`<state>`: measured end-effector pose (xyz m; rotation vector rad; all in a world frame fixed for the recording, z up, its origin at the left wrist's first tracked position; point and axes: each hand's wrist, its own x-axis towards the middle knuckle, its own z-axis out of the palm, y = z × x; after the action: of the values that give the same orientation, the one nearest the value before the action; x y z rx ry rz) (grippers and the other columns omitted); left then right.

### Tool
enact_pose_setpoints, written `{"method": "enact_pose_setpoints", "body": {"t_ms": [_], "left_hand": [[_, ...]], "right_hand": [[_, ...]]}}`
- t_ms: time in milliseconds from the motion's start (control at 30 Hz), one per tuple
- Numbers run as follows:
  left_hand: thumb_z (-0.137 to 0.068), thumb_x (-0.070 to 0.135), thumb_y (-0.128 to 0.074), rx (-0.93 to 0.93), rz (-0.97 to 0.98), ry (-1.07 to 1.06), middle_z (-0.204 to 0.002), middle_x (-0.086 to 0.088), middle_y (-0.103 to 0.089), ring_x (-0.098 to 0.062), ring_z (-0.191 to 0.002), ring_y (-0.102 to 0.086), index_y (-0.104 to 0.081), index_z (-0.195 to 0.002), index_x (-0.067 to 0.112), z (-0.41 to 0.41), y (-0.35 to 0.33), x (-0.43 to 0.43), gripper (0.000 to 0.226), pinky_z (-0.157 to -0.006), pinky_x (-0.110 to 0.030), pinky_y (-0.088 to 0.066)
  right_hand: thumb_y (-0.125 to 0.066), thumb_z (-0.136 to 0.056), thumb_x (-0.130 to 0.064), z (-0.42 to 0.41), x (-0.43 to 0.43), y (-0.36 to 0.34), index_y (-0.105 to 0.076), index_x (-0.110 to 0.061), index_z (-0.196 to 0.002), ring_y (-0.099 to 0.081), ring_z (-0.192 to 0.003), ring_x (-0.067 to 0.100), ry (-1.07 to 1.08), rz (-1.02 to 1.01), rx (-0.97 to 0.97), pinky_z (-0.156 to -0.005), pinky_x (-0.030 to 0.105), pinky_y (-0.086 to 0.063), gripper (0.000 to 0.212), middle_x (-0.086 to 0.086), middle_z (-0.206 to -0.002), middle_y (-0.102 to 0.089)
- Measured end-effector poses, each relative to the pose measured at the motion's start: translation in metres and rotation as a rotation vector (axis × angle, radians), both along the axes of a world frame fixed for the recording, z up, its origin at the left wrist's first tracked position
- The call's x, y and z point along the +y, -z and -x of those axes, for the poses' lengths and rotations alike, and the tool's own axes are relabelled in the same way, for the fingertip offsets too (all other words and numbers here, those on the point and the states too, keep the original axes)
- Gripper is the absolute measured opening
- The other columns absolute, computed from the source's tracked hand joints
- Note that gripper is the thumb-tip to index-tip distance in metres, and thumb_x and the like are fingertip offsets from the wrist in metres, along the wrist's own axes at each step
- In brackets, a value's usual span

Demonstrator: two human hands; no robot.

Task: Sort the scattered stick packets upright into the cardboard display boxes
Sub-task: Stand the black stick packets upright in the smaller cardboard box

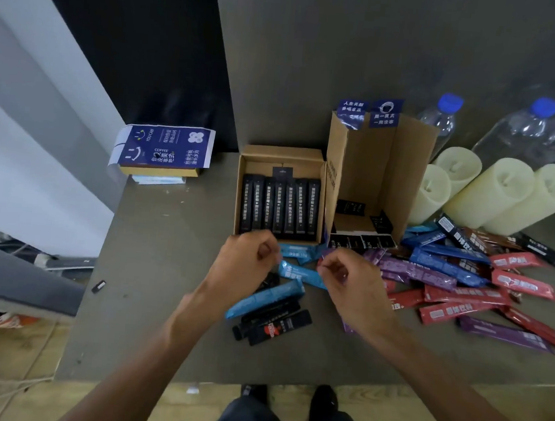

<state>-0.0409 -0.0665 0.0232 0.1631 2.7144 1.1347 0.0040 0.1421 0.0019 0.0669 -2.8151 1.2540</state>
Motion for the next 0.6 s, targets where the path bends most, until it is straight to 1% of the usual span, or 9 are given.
{"method": "enact_pose_setpoints", "body": {"t_ms": [67, 133, 200, 300, 333, 400, 433, 500, 600], "left_hand": [[-0.085, 0.024, -0.074, -0.037, 0.083, 0.013, -0.073, 0.018, -0.067, 0.003, -0.072, -0.062, -0.069, -0.083, 0.025, -0.015, 0.01, -0.011, 0.005, -0.071, -0.018, -0.051], [-0.082, 0.028, -0.077, -0.081, 0.136, 0.037, -0.074, 0.018, -0.065, 0.001, -0.071, -0.06, -0.068, -0.081, 0.026, -0.031, 0.02, -0.021, 0.009, -0.073, -0.029, -0.053], [-0.078, 0.033, -0.079, -0.085, 0.182, 0.074, -0.077, 0.021, -0.058, 0.0, -0.071, -0.056, -0.064, -0.083, 0.029, -0.047, 0.027, -0.028, 0.016, -0.071, -0.032, -0.053], [-0.077, 0.037, -0.078, -0.098, 0.253, 0.098, -0.088, 0.018, -0.052, -0.01, -0.083, -0.058, -0.061, -0.09, 0.031, -0.065, 0.031, -0.031, 0.022, -0.077, -0.036, -0.052], [-0.079, 0.036, -0.077, -0.093, 0.273, 0.1, -0.094, 0.016, -0.053, -0.014, -0.088, -0.06, -0.061, -0.091, 0.03, -0.068, 0.032, -0.031, 0.021, -0.078, -0.037, -0.052], [-0.082, 0.033, -0.074, -0.067, 0.288, 0.089, -0.099, 0.01, -0.055, -0.021, -0.092, -0.062, -0.061, -0.09, 0.028, -0.073, 0.033, -0.029, 0.016, -0.079, -0.039, -0.052], [-0.084, 0.03, -0.073, -0.056, 0.272, 0.071, -0.098, 0.009, -0.055, -0.021, -0.091, -0.062, -0.062, -0.09, 0.027, -0.074, 0.032, -0.028, 0.012, -0.078, -0.039, -0.052], [-0.087, 0.026, -0.071, -0.059, 0.183, 0.01, -0.093, 0.009, -0.057, -0.018, -0.087, -0.061, -0.067, -0.09, 0.024, -0.076, 0.03, -0.028, 0.005, -0.077, -0.033, -0.051], [-0.09, 0.025, -0.069, -0.136, 0.004, -0.095, -0.089, 0.012, -0.068, -0.005, -0.082, -0.062, -0.072, -0.089, 0.025, -0.076, 0.021, -0.033, 0.003, -0.07, -0.02, -0.047]], "right_hand": [[-0.074, -0.087, -0.012, -0.008, -0.001, 0.005, -0.063, -0.022, -0.081, -0.06, -0.072, 0.005, -0.089, -0.041, 0.0, -0.064, 0.014, -0.047, 0.016, -0.013, -0.078, -0.062], [-0.076, -0.086, -0.016, -0.014, -0.005, 0.01, -0.066, -0.022, -0.084, -0.058, -0.073, 0.004, -0.172, -0.074, -0.027, -0.066, 0.017, -0.047, 0.011, -0.014, -0.081, -0.059], [-0.075, -0.088, -0.024, -0.02, -0.01, 0.014, -0.069, -0.023, -0.093, -0.056, -0.075, 0.002, -0.222, -0.109, -0.077, -0.068, 0.019, -0.048, 0.008, -0.017, -0.089, -0.056], [-0.069, -0.092, -0.03, -0.025, -0.019, 0.013, -0.066, -0.024, -0.113, -0.052, -0.084, -0.001, -0.294, -0.215, -0.115, -0.073, 0.014, -0.043, 0.022, -0.018, -0.103, -0.049], [-0.067, -0.093, -0.031, -0.025, -0.022, 0.013, -0.064, -0.024, -0.117, -0.053, -0.089, 0.0, -0.308, -0.239, -0.116, -0.076, 0.014, -0.045, 0.025, -0.016, -0.108, -0.05], [-0.064, -0.095, -0.03, -0.024, -0.027, 0.012, -0.064, -0.023, -0.116, -0.058, -0.097, 0.007, -0.311, -0.281, -0.107, -0.081, 0.025, -0.052, 0.023, -0.01, -0.112, -0.052], [-0.064, -0.095, -0.03, -0.023, -0.029, 0.012, -0.065, -0.022, -0.112, -0.059, -0.095, 0.008, -0.3, -0.29, -0.107, -0.08, 0.027, -0.053, 0.019, -0.009, -0.109, -0.052], [-0.065, -0.095, -0.029, -0.019, -0.028, 0.01, -0.068, -0.02, -0.104, -0.055, -0.088, 0.003, -0.263, -0.235, -0.13, -0.076, 0.019, -0.048, 0.013, -0.01, -0.101, -0.05], [-0.068, -0.093, -0.025, -0.012, -0.023, 0.0, -0.07, -0.021, -0.101, -0.055, -0.089, 0.001, -0.2, -0.022, -0.218, -0.074, 0.009, -0.041, 0.009, -0.011, -0.102, -0.053]]}}
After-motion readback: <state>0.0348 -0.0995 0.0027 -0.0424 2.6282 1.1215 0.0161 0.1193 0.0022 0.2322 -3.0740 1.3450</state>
